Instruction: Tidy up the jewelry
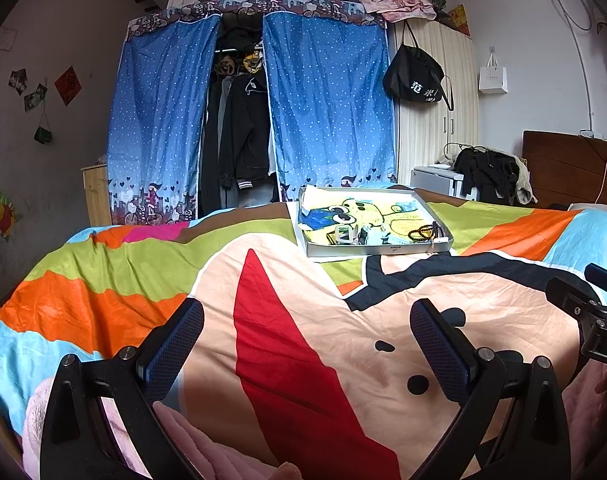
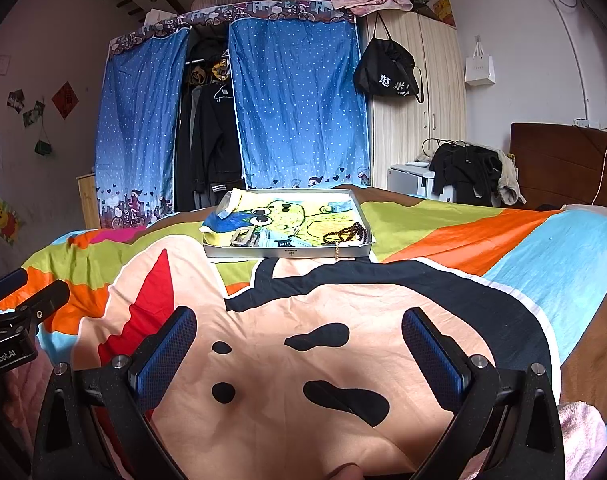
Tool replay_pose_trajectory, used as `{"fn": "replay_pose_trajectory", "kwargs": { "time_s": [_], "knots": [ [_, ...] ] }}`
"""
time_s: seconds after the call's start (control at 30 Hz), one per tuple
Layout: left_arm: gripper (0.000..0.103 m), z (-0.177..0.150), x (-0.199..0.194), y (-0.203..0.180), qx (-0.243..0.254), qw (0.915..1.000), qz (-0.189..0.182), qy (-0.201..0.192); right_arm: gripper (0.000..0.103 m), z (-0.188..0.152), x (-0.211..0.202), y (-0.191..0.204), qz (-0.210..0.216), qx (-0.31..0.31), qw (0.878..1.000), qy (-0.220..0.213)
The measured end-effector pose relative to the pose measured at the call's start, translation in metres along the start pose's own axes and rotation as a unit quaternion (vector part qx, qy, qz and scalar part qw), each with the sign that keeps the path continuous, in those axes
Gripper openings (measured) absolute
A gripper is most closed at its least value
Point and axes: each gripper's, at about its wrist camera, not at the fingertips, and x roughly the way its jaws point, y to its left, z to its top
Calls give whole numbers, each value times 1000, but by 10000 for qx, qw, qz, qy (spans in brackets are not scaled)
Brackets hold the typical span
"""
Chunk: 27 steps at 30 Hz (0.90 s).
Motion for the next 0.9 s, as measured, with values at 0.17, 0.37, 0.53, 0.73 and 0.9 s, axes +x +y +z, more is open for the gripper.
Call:
{"fn": "replay_pose_trajectory", "kwargs": {
  "time_s": [0.17,0.37,0.53,0.73,0.9],
  "knots": [
    [101,0,0,0,6,10000,-1,-2,103,0,0,1,2,-2,10000,1],
    [101,-1,-1,0,18,10000,0,-11,103,0,0,0,3,-1,10000,2],
    [101,-1,-1,0,17,10000,-4,-9,103,0,0,1,6,-9,10000,5],
    [101,-1,-2,0,20,10000,-6,-15,103,0,0,0,7,-14,10000,6],
    [101,-1,-2,0,12,10000,-5,-18,103,0,0,-1,5,-18,10000,5]
  ]
}}
